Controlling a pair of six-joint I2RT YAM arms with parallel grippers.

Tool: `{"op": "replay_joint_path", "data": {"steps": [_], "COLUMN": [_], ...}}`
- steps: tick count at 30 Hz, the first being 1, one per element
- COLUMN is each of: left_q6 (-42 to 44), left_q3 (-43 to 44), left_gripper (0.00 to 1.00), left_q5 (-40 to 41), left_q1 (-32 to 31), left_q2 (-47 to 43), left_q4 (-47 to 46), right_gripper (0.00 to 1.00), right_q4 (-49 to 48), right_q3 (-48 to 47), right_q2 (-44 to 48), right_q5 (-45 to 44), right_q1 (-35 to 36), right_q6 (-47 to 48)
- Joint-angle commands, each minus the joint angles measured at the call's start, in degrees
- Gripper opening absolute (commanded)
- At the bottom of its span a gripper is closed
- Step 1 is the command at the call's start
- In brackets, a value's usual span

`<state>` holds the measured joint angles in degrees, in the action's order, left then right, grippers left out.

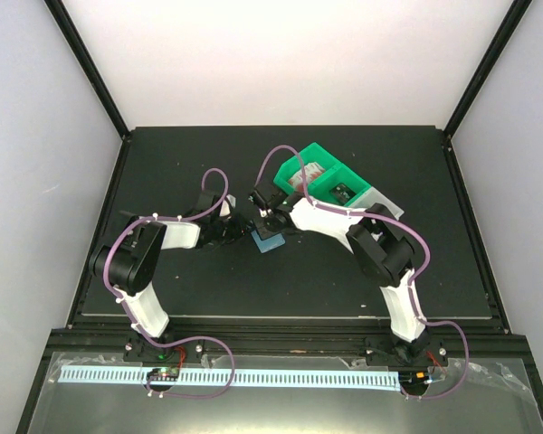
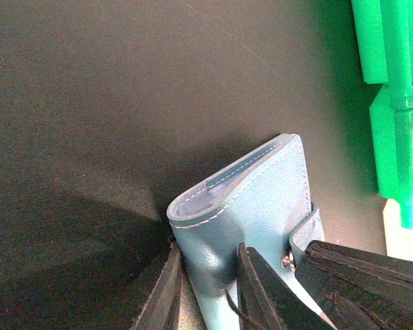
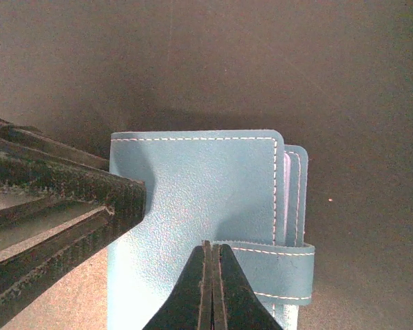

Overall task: Put the credit cards into the card holder
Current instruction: Close the card holder at the center of the board.

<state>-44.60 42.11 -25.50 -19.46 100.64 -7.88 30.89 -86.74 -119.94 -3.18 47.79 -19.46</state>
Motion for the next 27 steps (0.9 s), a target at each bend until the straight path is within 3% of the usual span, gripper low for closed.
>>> {"op": "replay_joint_path", "data": {"steps": [1, 14, 27], "left_q6": [0.65, 0.66, 0.66], "left_q3": [-2.21, -2.12, -1.8], "left_gripper": [0.25, 0.25, 0.25], "left_q5": [1.68, 1.49, 1.41], "left_q1": [-0.4, -0.4, -0.4], "left_q2": [4.49, 4.8, 5.36], "left_q4": [8.07, 7.88, 8.03], "right_gripper": [0.01, 0.01, 0.01], "right_q4": [1.07, 2.01, 3.59], "right_q3": [2.4, 0.51, 5.06], "right_q2": [-0.77, -2.0, -4.18], "right_q5": [4.53, 5.12, 2.27], "right_q1": [0.26, 0.25, 0.74], "right_q6": [-0.25, 0.49, -0.67]}}
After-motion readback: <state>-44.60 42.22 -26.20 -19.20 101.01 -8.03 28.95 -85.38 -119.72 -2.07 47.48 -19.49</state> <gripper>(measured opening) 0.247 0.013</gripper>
